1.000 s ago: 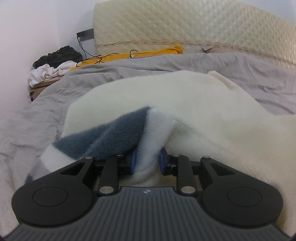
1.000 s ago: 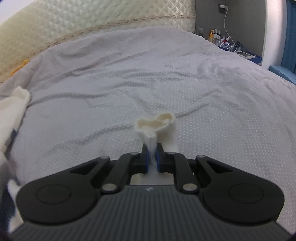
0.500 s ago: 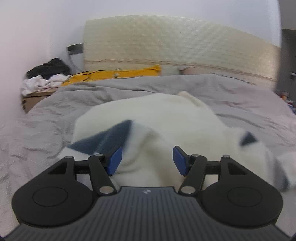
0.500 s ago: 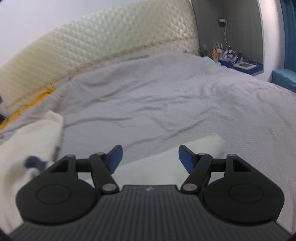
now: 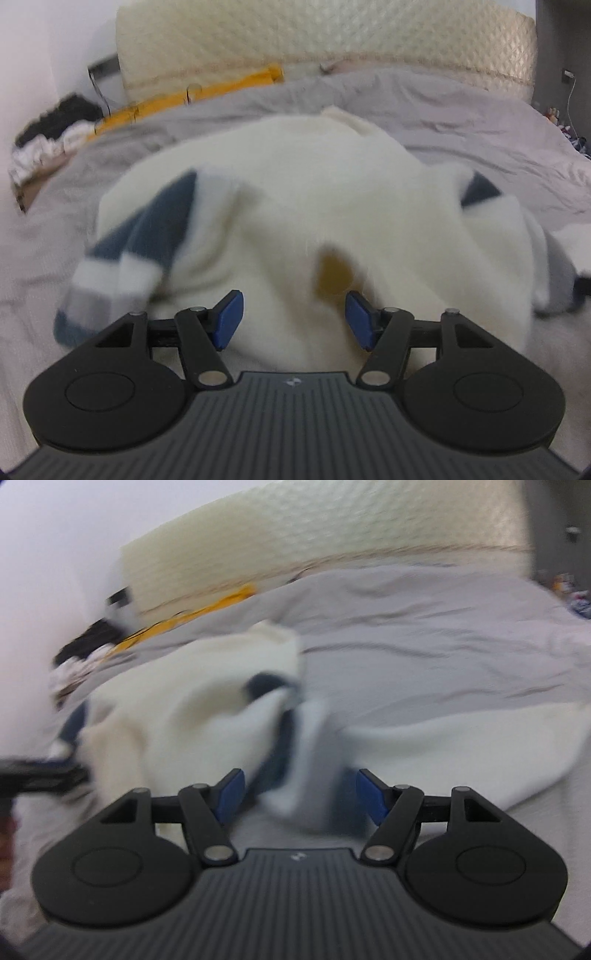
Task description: Fold large clothes
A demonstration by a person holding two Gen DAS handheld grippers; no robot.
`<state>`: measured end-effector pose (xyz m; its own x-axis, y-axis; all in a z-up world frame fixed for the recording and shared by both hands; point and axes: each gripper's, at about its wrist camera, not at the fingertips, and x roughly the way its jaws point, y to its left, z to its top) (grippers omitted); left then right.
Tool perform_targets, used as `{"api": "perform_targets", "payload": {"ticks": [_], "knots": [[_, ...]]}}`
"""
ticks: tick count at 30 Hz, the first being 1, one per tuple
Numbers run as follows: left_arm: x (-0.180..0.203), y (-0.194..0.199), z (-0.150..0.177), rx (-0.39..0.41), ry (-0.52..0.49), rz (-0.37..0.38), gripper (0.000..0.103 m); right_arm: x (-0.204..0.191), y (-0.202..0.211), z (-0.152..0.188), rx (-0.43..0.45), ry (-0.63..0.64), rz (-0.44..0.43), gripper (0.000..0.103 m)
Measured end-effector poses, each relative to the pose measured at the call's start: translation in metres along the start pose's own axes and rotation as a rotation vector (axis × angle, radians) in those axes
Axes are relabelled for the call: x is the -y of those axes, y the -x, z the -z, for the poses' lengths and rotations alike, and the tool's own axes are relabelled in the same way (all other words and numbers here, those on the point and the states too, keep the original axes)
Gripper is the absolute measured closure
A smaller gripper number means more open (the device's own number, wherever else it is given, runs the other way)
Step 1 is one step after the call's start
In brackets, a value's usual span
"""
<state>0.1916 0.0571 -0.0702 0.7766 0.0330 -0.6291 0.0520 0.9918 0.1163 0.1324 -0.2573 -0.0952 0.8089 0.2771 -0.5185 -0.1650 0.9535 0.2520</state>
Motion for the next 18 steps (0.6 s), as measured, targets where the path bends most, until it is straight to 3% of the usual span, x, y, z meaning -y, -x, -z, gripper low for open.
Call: {"api": "perform_targets", "payload": {"ticks": [4,6,9,11,12,16,18], "knots": [[0.009,-0.003,-0.013,0.13,-0.034,-0.019,0.036,-0.023,-0.011,0.004,0.011,0.012,-0.086,0.034],[0.012,-0.014,-0.02,0.119,-0.037,-0.013,0.037,-0.035,-0.016,0.008,0.013,0.031,-0.128,0.034],[0.011,-0.034,-0.023,0.092,-0.034,-0.004,0.053,-0.054,-0.021,0.012,0.022,0.091,-0.173,0.034],[0.008,-0.045,-0.022,0.069,-0.022,0.006,0.081,-0.065,-0.023,0.016,0.037,0.137,-0.182,0.034],[0.007,-0.048,-0.021,0.057,-0.012,0.014,0.09,-0.069,-0.026,0.017,0.042,0.155,-0.187,0.034],[-0.003,-0.034,-0.027,0.112,0.082,0.068,0.095,-0.086,-0.036,0.02,0.069,0.21,-0.178,0.034],[-0.011,-0.02,-0.031,0.155,0.135,0.094,0.095,-0.093,-0.029,0.02,0.154,0.244,-0.155,0.034]]}}
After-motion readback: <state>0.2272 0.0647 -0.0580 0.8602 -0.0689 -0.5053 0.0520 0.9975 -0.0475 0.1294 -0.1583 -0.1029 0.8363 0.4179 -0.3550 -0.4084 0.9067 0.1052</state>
